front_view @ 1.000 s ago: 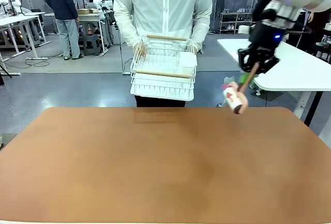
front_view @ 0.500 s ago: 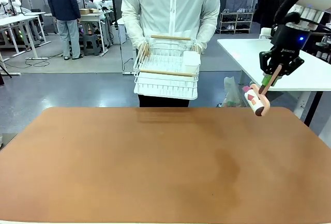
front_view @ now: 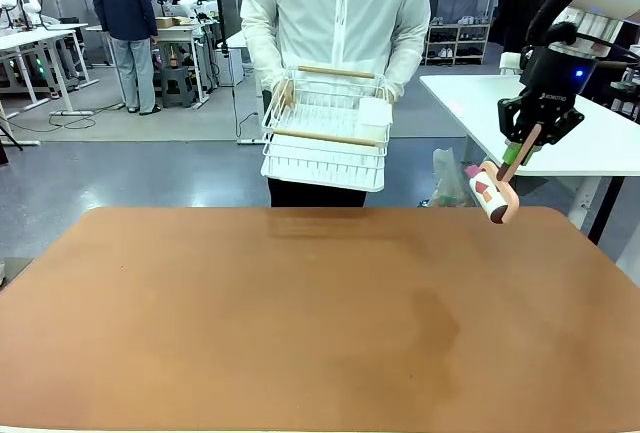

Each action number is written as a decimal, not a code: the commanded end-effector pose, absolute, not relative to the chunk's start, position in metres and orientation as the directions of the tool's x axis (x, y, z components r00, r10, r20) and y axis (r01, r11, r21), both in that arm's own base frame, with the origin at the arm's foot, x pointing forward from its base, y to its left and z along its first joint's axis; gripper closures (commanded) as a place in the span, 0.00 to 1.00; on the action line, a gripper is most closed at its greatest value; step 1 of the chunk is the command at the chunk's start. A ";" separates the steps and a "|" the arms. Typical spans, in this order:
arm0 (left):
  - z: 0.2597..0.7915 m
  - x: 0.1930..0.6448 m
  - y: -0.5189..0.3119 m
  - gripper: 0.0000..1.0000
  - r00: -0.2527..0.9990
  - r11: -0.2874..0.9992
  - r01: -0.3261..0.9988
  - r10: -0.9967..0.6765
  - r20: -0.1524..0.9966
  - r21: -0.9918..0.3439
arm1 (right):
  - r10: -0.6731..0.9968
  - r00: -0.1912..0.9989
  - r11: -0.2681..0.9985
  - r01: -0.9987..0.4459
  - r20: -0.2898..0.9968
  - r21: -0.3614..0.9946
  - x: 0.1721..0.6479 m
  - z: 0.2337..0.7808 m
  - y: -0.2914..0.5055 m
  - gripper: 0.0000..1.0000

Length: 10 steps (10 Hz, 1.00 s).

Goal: Clean the table.
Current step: Place the Lint Roller down when the Dish drying rack is positioned in the middle of the table.

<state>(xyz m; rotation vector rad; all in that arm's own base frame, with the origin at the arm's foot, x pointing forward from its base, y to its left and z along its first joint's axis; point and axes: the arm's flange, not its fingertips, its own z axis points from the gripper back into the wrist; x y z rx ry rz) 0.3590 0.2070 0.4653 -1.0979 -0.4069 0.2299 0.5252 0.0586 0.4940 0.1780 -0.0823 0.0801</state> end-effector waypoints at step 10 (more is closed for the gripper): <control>0.466 0.356 0.209 0.00 0.906 0.436 0.036 0.366 0.214 -0.899 | 0.078 0.993 0.981 -0.092 0.088 0.173 0.523 0.497 0.061 0.79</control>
